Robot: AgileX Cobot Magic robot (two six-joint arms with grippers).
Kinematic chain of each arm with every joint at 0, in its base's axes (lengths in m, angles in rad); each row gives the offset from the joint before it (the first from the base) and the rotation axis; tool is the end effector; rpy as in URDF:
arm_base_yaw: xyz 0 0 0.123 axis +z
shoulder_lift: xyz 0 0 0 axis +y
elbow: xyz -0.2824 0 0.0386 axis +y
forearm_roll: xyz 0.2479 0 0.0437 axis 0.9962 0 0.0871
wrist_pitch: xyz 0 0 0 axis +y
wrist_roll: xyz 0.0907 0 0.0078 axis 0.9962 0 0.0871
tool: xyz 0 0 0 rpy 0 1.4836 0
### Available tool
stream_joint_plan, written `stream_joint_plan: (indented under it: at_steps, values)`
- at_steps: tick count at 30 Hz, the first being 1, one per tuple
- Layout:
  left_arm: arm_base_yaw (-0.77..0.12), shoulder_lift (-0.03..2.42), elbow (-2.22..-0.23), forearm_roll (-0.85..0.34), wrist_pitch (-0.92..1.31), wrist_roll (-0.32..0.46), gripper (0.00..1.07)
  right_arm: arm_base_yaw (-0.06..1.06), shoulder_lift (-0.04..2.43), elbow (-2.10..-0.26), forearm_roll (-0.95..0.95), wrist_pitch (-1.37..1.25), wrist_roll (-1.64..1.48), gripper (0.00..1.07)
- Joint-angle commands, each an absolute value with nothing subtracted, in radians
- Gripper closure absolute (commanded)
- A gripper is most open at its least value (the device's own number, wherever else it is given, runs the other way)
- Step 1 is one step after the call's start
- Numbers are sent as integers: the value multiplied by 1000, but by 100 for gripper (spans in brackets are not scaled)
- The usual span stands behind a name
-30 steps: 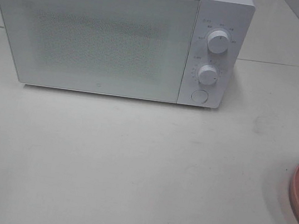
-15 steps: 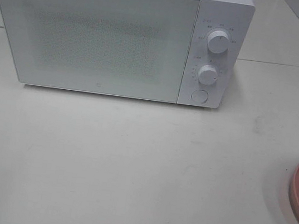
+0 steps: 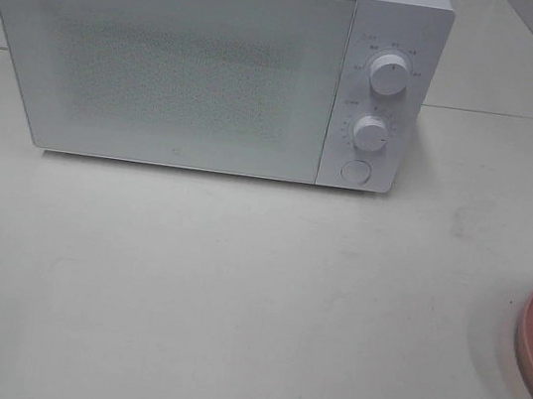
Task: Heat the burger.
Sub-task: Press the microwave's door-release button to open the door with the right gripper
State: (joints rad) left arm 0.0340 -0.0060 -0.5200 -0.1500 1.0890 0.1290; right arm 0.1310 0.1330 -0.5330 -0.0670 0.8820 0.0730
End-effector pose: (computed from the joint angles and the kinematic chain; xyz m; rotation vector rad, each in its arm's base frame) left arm -0.0094 -0.0124 0.2811 0.1085 2.0354 -0.0772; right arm 0.0209 -0.0020 0.3005 -0.0649 1.9633 0.0550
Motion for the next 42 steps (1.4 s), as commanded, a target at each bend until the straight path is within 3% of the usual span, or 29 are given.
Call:
stream_joint_plan:
  at_steps: [1, 42]
  values:
    - [30, -31, -518, -150, 1072, 129, 10, 131, 194, -541, -66, 818, 83, 32]
    - [30, -31, -518, -150, 1072, 129, 10, 131, 739, -540, -66, 297, 83, 32]
